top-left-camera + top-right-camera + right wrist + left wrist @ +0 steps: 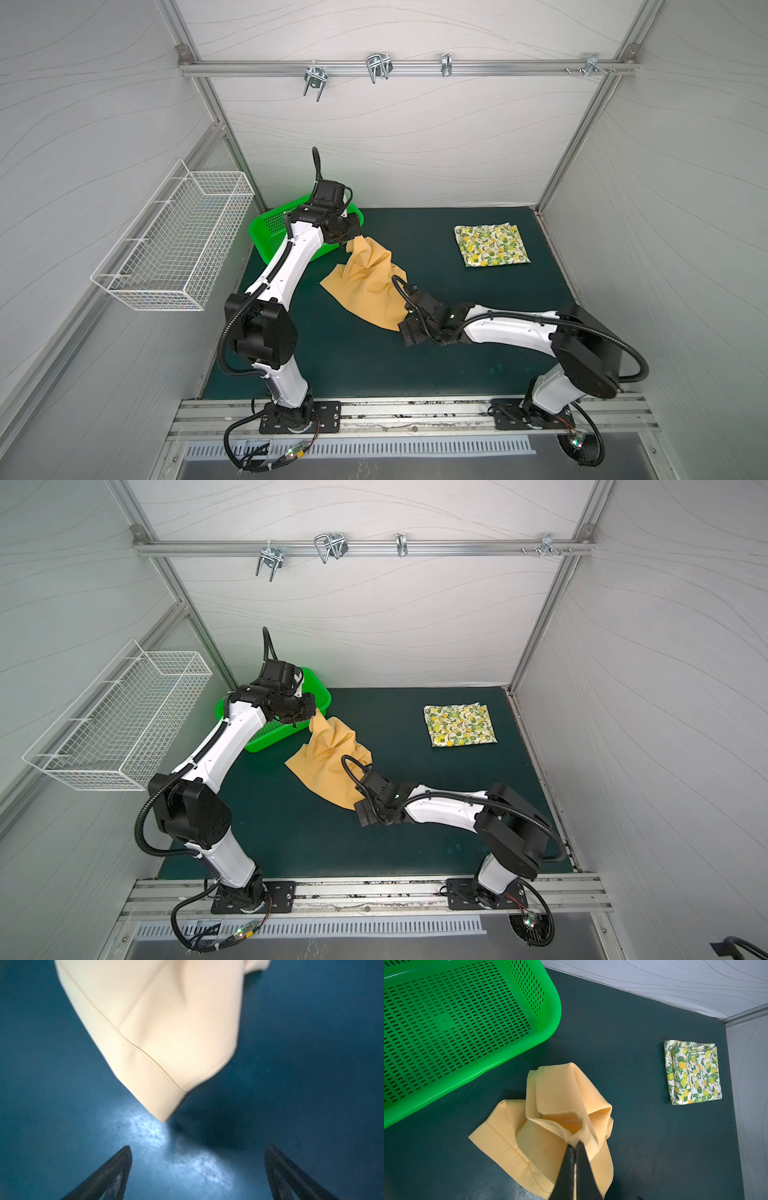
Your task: Fold and stack the skirts
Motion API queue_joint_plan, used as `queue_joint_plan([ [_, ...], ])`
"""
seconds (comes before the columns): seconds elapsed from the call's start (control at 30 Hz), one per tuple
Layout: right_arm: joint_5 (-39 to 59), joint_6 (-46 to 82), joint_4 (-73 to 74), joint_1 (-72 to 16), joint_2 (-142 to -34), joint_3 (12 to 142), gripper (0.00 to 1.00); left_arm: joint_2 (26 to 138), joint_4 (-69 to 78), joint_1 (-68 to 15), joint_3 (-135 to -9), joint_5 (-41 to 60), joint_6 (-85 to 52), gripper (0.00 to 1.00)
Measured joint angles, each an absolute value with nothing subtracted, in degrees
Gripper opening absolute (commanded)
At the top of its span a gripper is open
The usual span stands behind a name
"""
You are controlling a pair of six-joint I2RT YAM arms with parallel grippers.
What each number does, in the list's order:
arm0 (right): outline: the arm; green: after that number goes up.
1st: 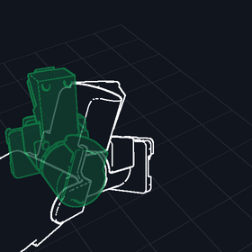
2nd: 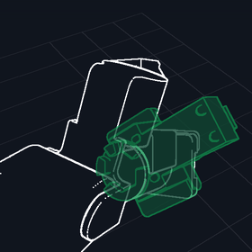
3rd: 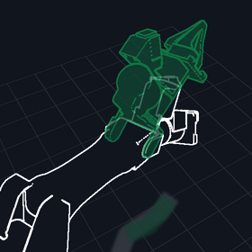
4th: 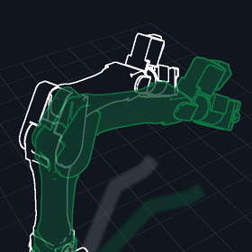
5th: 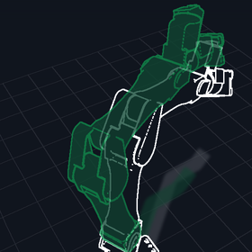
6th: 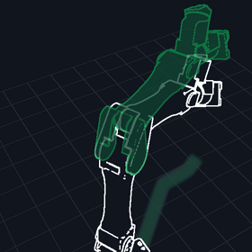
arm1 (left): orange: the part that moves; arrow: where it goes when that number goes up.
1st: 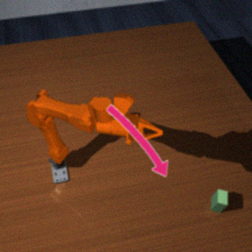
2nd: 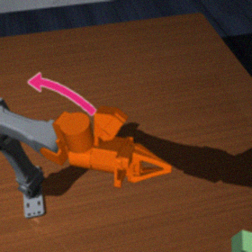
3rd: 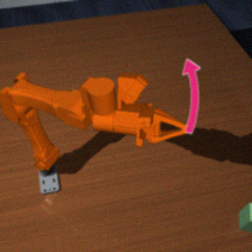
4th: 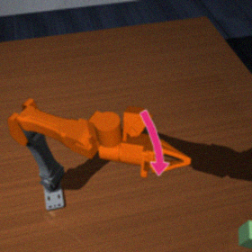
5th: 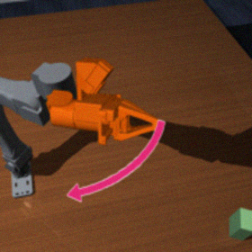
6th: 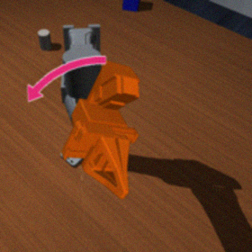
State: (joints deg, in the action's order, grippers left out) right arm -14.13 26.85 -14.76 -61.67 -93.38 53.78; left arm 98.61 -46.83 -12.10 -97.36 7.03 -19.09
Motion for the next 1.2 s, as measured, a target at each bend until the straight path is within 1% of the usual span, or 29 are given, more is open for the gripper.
queue_joint_plan([
  [0.27,-10.9,27.6,-12.8,-61.6,-102.7,59.0,0.99,98.6,-47.0,-11.8,-97.4,6.9,-19.0,0.00],
  [0.33,-10.0,28.6,-12.3,-61.3,-103.4,59.4,0.96,98.6,-47.0,-11.7,-97.4,6.9,-19.0,0.00],
  [0.4,-9.0,29.5,-11.6,-60.7,-103.5,59.5,0.85,98.6,-47.0,-11.6,-97.4,6.9,-19.0,0.00],
  [0.43,-8.4,30.1,-11.1,-60.2,-103.6,59.5,0.77,98.6,-47.0,-11.5,-97.4,6.9,-19.0,0.00],
  [0.5,-7.0,31.5,-9.7,-59.5,-103.8,59.3,0.50,98.6,-47.0,-11.4,-97.4,6.9,-19.0,0.00],
  [0.67,-3.2,34.4,-7.3,-57.3,-104.9,59.0,0.15,98.6,-47.0,-11.3,-97.4,6.9,-19.0,0.00],
  [0.73,-1.8,35.5,-6.2,-56.4,-105.0,58.5,0.05,98.6,-47.0,-11.2,-97.4,6.9,-19.0,0.00],
  [0.8,-0.9,36.4,-4.8,-55.7,-104.7,57.4,0.00,98.6,-47.0,-11.2,-97.4,6.9,-19.0,0.00],
  [0.97,-1.2,36.6,-4.3,-53.4,-99.7,52.4,0.00,98.6,-47.0,-11.1,-97.4,6.9,-19.1,0.00],
  [1.2,-0.9,34.2,-7.7,-42.8,-88.1,48.2,0.00,97.7,-46.4,-11.1,-94.0,7.8,-19.6,0.00],
])
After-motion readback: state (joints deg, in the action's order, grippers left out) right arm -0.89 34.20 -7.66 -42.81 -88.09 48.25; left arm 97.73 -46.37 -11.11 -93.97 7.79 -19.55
